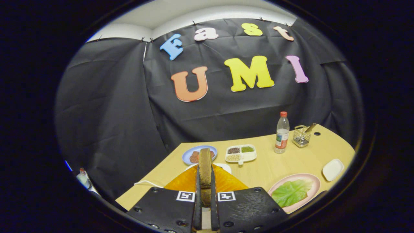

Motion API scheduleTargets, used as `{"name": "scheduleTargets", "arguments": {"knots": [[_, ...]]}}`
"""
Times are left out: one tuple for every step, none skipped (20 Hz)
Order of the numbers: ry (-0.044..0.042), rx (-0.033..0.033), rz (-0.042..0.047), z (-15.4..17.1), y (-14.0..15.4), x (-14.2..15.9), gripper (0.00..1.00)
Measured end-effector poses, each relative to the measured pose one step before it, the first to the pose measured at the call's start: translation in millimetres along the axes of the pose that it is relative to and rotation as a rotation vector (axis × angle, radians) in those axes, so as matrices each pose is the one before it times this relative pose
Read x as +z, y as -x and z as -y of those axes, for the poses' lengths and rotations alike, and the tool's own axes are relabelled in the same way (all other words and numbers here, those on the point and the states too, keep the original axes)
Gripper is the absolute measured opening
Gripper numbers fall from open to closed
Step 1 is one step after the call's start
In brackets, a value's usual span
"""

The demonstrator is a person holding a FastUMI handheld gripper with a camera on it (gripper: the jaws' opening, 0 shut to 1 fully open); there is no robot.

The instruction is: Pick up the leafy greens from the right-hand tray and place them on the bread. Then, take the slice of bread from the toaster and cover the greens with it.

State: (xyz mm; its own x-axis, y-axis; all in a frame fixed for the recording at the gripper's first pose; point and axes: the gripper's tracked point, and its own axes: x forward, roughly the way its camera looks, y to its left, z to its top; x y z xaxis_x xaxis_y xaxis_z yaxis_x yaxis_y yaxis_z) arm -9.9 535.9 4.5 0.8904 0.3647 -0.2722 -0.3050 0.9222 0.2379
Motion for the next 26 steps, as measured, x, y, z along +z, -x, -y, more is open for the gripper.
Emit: {"name": "scheduleTargets", "arguments": {"knots": [[-0.01146, 0.00571, 0.01962, 3.05, 5.18, 11.00, 0.11], [-0.01535, 0.00499, 0.01650, 3.44, 4.64, 10.79, 0.11], [-0.01426, 0.00020, 0.01457, 4.06, 3.69, 8.11, 0.10], [-0.01020, -0.00355, 0.01591, 5.22, 4.02, 8.13, 0.11], [-0.00159, -0.00588, 0.01456, 5.03, 3.79, 7.21, 0.11], [0.00278, -0.01170, 0.00935, 7.41, 2.96, 4.85, 0.10], [0.00218, -0.01017, 0.00850, 7.47, 2.82, 2.01, 0.10], [0.00323, -0.01447, 0.00872, 7.39, 2.68, 1.51, 0.11], [0.00446, -0.01660, 0.01009, 7.64, 2.35, 0.55, 0.11], [0.00538, -0.01761, 0.00601, 7.66, 2.13, -0.38, 0.11], [0.01051, -0.01789, 0.00298, 8.41, 0.61, -1.46, 0.11], [0.00992, -0.01528, 0.00568, 8.25, 1.42, -2.37, 0.11], [0.00996, -0.01821, 0.00684, 10.20, 1.67, -1.34, 0.11], [0.00088, -0.01957, 0.00417, 10.35, 1.79, -3.36, 0.10], [-0.00290, -0.01772, -0.00245, 12.15, 1.46, -5.99, 0.11], [-0.00185, -0.01477, -0.00778, 10.17, -0.48, -7.05, 0.11], [-0.00019, -0.01446, -0.01335, 9.78, -0.59, -8.04, 0.11], [-0.00212, -0.00999, -0.01484, 9.49, -0.99, -7.40, 0.10], [-0.00166, -0.01157, -0.01280, 9.14, -2.76, -7.77, 0.11], [0.00598, -0.01604, -0.00793, 8.64, -1.75, -6.59, 0.11], [0.00567, -0.01335, -0.00784, 7.58, -2.12, -6.62, 0.11], [0.00229, -0.01193, -0.00800, 6.13, -1.69, -6.07, 0.11], [-0.00519, -0.00559, -0.00473, 4.83, -2.41, -5.85, 0.11], [-0.00772, -0.00302, -0.00487, 4.43, -0.84, -4.39, 0.11], [-0.01071, -0.00255, -0.00404, 5.47, -1.51, -5.61, 0.11], [-0.01750, -0.00062, -0.00373, 4.69, -1.10, -5.55, 0.11]]}}
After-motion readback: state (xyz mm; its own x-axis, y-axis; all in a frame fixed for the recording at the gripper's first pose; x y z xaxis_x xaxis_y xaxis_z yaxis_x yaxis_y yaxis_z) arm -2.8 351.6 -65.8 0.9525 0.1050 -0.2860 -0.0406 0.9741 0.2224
